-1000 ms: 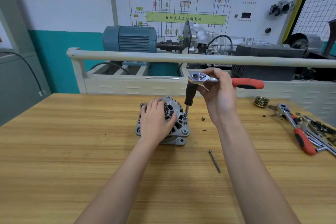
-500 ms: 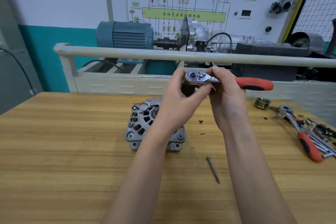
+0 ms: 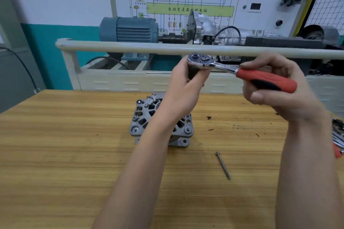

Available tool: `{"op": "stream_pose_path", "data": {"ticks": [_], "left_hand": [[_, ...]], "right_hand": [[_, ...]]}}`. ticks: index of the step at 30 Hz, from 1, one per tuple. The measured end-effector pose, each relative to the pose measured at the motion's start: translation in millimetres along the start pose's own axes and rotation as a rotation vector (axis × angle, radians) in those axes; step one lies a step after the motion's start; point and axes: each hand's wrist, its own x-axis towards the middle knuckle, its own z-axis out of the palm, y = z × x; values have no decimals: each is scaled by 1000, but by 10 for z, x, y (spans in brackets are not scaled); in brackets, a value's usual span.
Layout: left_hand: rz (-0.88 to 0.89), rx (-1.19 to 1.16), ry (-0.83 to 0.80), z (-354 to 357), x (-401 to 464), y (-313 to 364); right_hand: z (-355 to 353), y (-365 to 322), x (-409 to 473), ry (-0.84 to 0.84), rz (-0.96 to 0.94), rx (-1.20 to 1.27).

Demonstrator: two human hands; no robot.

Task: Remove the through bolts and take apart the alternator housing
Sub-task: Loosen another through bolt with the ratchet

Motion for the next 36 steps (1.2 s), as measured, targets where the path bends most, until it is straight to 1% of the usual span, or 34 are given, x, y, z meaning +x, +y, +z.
{"op": "stream_pose_path", "data": {"ticks": [3, 5, 7, 9, 11, 12, 14, 15, 18, 21, 23, 25, 27, 29, 31, 33, 35, 36], "left_hand": [[-17, -22, 17, 12, 12, 5], [-9, -24, -9, -12, 22, -4], [-3, -21, -44, -25, 21, -19], [5, -23, -68, -2, 24, -39], [28, -34, -79, 29, 36, -63], [32, -52, -85, 39, 49, -82], [30, -88, -77, 61, 78, -120], [34, -95, -56, 78, 83, -139], [64, -74, 43, 154, 70, -171], [80, -56, 179, 227, 57, -186], [84, -49, 239, 280, 45, -191], [75, -64, 253, 308, 40, -198], [82, -83, 208, 283, 55, -208], [84, -87, 107, 205, 85, -217], [80, -76, -18, 115, 112, -244], [56, -75, -119, 53, 124, -257], [33, -69, -151, 26, 132, -269], [29, -57, -143, 24, 133, -266]], "right_hand": [[-22, -24, 7, 0, 2, -1], [-1, 30, 50, 87, -30, 65], [59, 114, 122, 261, -7, 216], [145, 189, 216, 428, 51, 449], [245, 234, 313, 510, 76, 626], [282, 243, 351, 528, 77, 667], [289, 248, 371, 528, 79, 665], [268, 241, 351, 501, 80, 636], [166, 195, 228, 335, 34, 524], [97, 142, 131, 234, -25, 388], [78, 117, 99, 211, -37, 337], [92, 107, 116, 264, -24, 374], [162, 124, 196, 417, 19, 451], [273, 157, 300, 596, 59, 547], [366, 188, 401, 728, 93, 636], [409, 199, 461, 780, 111, 672], [395, 204, 463, 752, 123, 658], [367, 205, 445, 710, 126, 644]]}}
